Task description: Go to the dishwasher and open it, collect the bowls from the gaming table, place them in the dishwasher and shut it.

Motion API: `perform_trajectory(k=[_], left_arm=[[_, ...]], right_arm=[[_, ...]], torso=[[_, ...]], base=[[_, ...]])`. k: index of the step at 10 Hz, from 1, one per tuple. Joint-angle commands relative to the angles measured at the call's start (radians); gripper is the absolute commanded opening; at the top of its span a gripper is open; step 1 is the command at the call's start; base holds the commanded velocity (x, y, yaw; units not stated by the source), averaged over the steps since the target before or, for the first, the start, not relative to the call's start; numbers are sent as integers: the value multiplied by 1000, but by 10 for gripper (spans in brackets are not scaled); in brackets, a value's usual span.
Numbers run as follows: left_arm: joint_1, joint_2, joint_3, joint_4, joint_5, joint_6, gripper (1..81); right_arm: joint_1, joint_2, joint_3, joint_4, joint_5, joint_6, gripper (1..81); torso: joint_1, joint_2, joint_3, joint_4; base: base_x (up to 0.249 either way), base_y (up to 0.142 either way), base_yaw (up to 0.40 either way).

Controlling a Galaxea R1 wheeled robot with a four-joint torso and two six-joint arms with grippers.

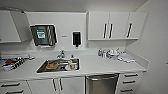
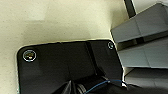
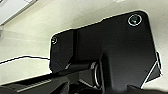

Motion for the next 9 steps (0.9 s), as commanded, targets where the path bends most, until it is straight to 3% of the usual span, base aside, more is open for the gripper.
perform_trajectory(k=[1, 9], left_arm=[[-65, -20, 21, 45, 68, -50, 811], [-65, -20, 21, 45, 68, -50, 811]], right_arm=[[57, -25, 21, 4, -52, 1, 811], [59, -25, 18, 3, -52, 0, 811]], torso=[[0, 0, 0, 0], [0, 0, 0, 0]], base=[[119, 0, 0], [113, 0, 0]])
